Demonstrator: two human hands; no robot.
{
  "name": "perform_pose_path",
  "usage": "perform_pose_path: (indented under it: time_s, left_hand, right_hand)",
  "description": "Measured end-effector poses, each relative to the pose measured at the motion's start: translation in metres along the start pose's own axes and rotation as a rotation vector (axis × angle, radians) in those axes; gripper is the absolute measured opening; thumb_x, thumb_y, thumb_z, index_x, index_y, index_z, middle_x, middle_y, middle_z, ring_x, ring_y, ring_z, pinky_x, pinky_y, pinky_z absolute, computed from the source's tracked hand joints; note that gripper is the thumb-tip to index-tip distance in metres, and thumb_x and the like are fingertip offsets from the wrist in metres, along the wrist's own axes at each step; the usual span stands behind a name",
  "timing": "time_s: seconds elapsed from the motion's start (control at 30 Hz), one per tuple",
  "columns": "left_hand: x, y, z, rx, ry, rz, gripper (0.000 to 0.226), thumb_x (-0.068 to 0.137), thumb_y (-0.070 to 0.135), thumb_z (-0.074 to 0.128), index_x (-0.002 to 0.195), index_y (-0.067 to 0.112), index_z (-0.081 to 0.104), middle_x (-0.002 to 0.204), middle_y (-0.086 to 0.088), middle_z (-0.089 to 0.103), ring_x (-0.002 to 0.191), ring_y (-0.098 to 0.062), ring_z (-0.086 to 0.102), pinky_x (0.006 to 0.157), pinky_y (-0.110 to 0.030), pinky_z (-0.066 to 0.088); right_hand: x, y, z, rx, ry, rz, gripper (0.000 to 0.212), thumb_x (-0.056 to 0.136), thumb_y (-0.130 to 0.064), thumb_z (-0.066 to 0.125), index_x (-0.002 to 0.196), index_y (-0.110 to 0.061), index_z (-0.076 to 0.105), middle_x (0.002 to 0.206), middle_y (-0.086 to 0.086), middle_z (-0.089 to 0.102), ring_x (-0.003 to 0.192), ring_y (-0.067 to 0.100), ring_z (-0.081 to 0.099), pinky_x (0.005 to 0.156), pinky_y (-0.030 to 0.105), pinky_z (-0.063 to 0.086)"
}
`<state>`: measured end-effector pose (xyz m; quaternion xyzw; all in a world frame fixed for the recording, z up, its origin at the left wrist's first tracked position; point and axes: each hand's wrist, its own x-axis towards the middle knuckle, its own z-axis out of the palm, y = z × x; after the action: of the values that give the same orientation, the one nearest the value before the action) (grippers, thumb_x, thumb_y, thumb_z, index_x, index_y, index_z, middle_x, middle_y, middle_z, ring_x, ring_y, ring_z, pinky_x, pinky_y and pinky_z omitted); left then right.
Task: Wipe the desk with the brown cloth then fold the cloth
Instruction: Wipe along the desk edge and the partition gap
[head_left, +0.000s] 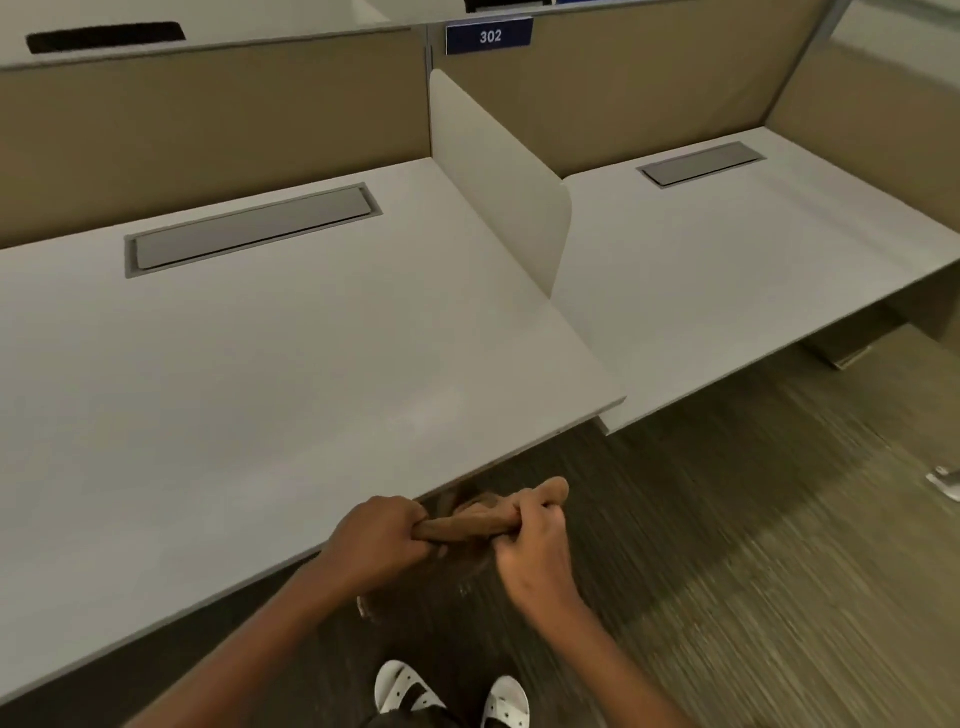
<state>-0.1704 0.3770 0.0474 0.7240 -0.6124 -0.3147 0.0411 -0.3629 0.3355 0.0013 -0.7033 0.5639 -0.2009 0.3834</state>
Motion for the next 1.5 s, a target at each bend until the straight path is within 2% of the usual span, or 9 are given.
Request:
perform_pose_path:
  time_s: [0.17,0.43,0.67,0.83,0.97,1.1,1.2,1.33,1.5]
  left_hand:
    - [-0.008,0.004,0.013,0.028,-0.044,0.050,0.026,0.076,0.056,0.066,0.064,0.036,0.054,0.061,0.015,0.054,0.061,-0.002,0.054,0.056,-0.021,0.038]
    - [-0.008,-0.020,0.010,-0.006,0.030,-0.003,0.028,0.077,0.055,0.066,0.084,0.028,0.067,0.079,0.008,0.067,0.075,-0.007,0.060,0.076,-0.035,0.054]
    - [0.020,-0.069,-0.012,0.024,0.026,-0.037,0.025,0.078,0.049,0.065,0.065,0.029,0.056,0.069,0.008,0.059,0.069,-0.008,0.055,0.057,-0.024,0.039]
    - [0.043,-0.105,-0.029,0.021,0.011,0.039,0.030,0.078,0.051,0.066,0.062,0.031,0.050,0.066,0.009,0.055,0.066,-0.006,0.051,0.056,-0.024,0.032]
    - [0.058,-0.125,-0.028,0.105,0.052,0.123,0.031,0.079,0.055,0.063,0.064,0.032,0.049,0.063,0.012,0.053,0.065,-0.007,0.051,0.056,-0.024,0.033]
    - [0.063,-0.146,-0.017,0.159,0.136,0.222,0.032,0.080,0.059,0.059,0.068,0.030,0.054,0.062,0.012,0.052,0.063,-0.008,0.050,0.057,-0.020,0.032]
    - [0.068,-0.161,-0.014,0.206,0.222,0.346,0.048,0.080,0.067,0.047,0.072,0.023,0.064,0.066,0.007,0.057,0.064,-0.011,0.050,0.061,-0.024,0.038]
    - [0.077,-0.176,-0.016,0.187,0.270,0.474,0.052,0.083,0.067,0.040,0.088,0.025,0.070,0.095,0.002,0.063,0.089,-0.015,0.052,0.077,-0.030,0.041]
    - [0.096,-0.181,-0.025,0.198,0.278,0.414,0.063,0.088,0.065,0.032,0.129,0.023,0.054,0.143,-0.010,0.045,0.129,-0.032,0.036,0.104,-0.048,0.034]
  right_hand:
    - [-0.021,0.010,-0.005,0.027,0.015,0.049,0.030,0.077,-0.006,0.062,0.083,-0.031,0.047,0.099,-0.001,0.041,0.084,0.008,0.048,0.066,0.021,0.042]
    - [-0.020,-0.006,0.018,0.075,0.016,0.028,0.029,0.084,-0.007,0.057,0.096,-0.029,0.041,0.104,-0.002,0.037,0.090,0.004,0.042,0.066,0.017,0.036]
    - [0.022,-0.031,0.076,0.015,0.016,0.107,0.027,0.088,-0.014,0.056,0.099,-0.030,0.036,0.106,-0.001,0.030,0.093,0.010,0.037,0.066,0.013,0.030]
    - [0.046,-0.047,0.115,-0.038,0.133,0.212,0.030,0.086,-0.022,0.061,0.102,-0.028,0.036,0.111,0.001,0.029,0.105,0.018,0.036,0.080,0.029,0.046]
    - [0.048,-0.053,0.134,-0.056,0.275,0.290,0.072,0.081,-0.035,0.072,0.134,-0.032,0.024,0.129,0.008,0.028,0.118,0.025,0.033,0.096,0.044,0.046]
    - [0.045,-0.062,0.152,0.228,0.453,0.272,0.110,0.075,-0.019,0.080,0.147,-0.039,-0.001,0.149,-0.007,0.004,0.132,0.014,0.018,0.108,0.034,0.025]
    - [0.043,-0.070,0.173,0.323,0.547,0.438,0.117,0.075,-0.030,0.079,0.150,-0.025,-0.011,0.158,0.006,-0.005,0.142,0.024,0.016,0.111,0.034,0.021]
    - [0.040,-0.090,0.203,0.423,0.558,0.739,0.122,0.073,-0.054,0.072,0.150,-0.011,-0.012,0.158,0.017,0.003,0.142,0.036,0.021,0.113,0.047,0.029]
    - [0.035,-0.113,0.233,0.555,0.608,0.815,0.116,0.077,-0.048,0.073,0.152,-0.010,-0.006,0.157,0.017,0.013,0.139,0.034,0.027,0.113,0.047,0.031]
